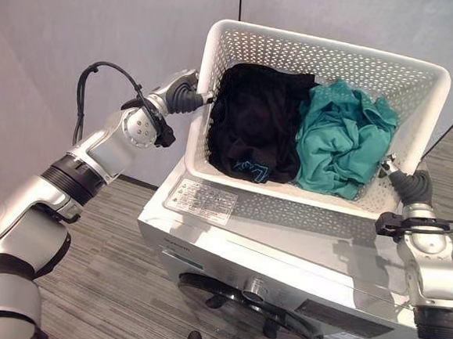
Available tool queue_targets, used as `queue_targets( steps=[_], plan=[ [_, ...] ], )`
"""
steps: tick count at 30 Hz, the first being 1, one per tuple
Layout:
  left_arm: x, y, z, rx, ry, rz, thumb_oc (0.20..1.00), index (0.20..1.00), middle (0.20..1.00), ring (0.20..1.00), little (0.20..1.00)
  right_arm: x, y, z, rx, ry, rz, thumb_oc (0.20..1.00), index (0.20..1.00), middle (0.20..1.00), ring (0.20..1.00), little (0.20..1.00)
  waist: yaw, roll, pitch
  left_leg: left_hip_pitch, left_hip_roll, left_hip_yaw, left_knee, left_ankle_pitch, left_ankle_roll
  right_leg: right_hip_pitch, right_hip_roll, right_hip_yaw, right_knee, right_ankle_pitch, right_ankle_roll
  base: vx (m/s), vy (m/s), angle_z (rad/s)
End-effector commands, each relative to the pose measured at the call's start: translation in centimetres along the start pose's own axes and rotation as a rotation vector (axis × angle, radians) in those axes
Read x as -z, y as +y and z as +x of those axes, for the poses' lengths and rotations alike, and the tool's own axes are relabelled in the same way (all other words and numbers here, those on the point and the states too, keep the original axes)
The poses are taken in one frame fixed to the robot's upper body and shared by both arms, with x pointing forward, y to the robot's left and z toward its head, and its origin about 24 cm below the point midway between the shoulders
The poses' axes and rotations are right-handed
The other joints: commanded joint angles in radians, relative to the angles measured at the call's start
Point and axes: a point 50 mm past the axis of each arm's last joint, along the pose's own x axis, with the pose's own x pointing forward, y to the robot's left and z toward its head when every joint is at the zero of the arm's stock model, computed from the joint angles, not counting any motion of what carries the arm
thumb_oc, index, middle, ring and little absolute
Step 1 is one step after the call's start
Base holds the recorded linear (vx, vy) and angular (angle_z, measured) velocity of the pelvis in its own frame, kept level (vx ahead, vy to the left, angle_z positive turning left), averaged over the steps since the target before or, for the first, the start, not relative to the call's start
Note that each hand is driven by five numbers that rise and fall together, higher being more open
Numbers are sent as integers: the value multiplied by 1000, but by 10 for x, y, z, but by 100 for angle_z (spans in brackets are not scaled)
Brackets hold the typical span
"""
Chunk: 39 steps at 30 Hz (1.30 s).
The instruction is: Grab the laundry basket,head to the washer,open it,put in the laundry and shut it.
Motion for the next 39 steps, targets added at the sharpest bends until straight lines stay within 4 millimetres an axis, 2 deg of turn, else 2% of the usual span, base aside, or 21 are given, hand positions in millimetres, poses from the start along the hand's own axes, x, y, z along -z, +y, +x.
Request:
queue_targets(
  steps=[1,5,7,9,10,12,14,21,27,29,30,31,32,33,39],
  plan=[
    [-96,9,30,-25,-345,-4,200,200,200,200,200,-50,39,17,-157,-189,46,200,200,200,200,200,50,7,-46,-27,25,34,-46,-1,2,39,0,-32,136,-177,37,0,0,0],
    [-90,-5,36,46,-288,-12,200,200,200,200,200,-59,31,36,-151,-166,-75,200,200,200,200,200,49,3,-54,-21,24,34,-53,-1,-1,45,0,-39,133,-173,39,0,0,0],
    [-92,-9,45,86,-242,60,200,200,200,200,200,-78,20,57,-136,-157,-197,200,200,200,200,200,48,0,-60,-19,25,36,-54,-1,-4,45,1,-41,133,-170,41,0,0,0],
    [-94,-7,54,122,-195,132,200,200,200,200,200,-108,11,78,-112,-170,-275,200,200,200,200,200,47,-3,-57,-15,26,40,-54,-4,-8,45,-1,-40,137,-172,44,0,0,0],
    [-98,-3,60,139,-171,193,200,200,200,200,200,-136,6,94,-103,-174,-351,200,200,200,200,200,43,-2,-58,-20,29,40,-57,4,-11,39,3,-41,135,-164,45,0,0,0],
    [-97,-3,62,162,-146,248,200,200,200,200,200,-150,9,100,-114,-178,-401,200,200,200,200,200,38,2,-55,-21,32,43,-57,6,-13,37,4,-39,136,-163,45,0,0,0],
    [-91,-4,64,191,-112,326,200,200,200,200,200,-177,17,110,-137,-189,-475,200,200,200,200,200,26,7,-51,-22,36,52,-58,8,-16,34,4,-33,134,-159,46,-2,5,-3],
    [-81,-17,58,295,-101,406,200,200,200,200,200,-208,37,113,-236,-235,-584,200,200,200,200,200,4,19,-54,-14,42,74,-71,13,-23,28,4,-21,132,-146,53,22,6,-12],
    [-94,-23,45,396,-214,475,200,200,200,200,200,-204,44,105,-361,-233,-672,200,200,200,200,200,-2,23,-65,-3,41,83,-82,15,-25,32,2,-22,127,-133,59,40,2,-5],
    [-98,-23,42,416,-239,498,482,482,482,482,482,-202,43,103,-386,-234,-683,200,200,200,200,200,-5,25,-66,3,40,86,-85,14,-24,33,1,-21,128,-130,61,32,5,-11],
    [-98,-23,42,416,-239,498,482,482,482,482,482,-202,43,103,-386,-234,-683,200,200,200,200,200,-5,25,-66,3,40,86,-85,14,-24,33,1,-21,128,-130,61,29,9,-5],
    [-101,-22,38,428,-264,497,1000,1000,1000,1000,1000,-196,45,99,-423,-239,-680,200,200,200,200,200,-6,28,-66,11,41,92,-89,13,-23,34,-3,-19,130,-126,64,45,5,-4],
    [-102,-16,39,398,-259,484,1000,1000,1000,1000,1000,-185,42,99,-431,-210,-661,718,718,718,718,718,-3,28,-67,19,39,95,-93,12,-20,36,-3,-14,130,-123,65,55,7,-9],
    [-103,-14,41,383,-255,467,1000,1000,1000,1000,1000,-183,39,100,-422,-200,-647,1000,1000,1000,1000,1000,-1,26,-67,20,39,97,-94,13,-20,37,-4,-14,130,-122,66,35,0,-12],
    [-107,-11,43,345,-263,403,1000,1000,1000,1000,1000,-173,32,102,-403,-161,-587,1000,1000,1000,1000,1000,3,23,-69,22,35,95,-95,11,-18,39,-3,-19,121,-118,67,3,1,-6]
  ],
)
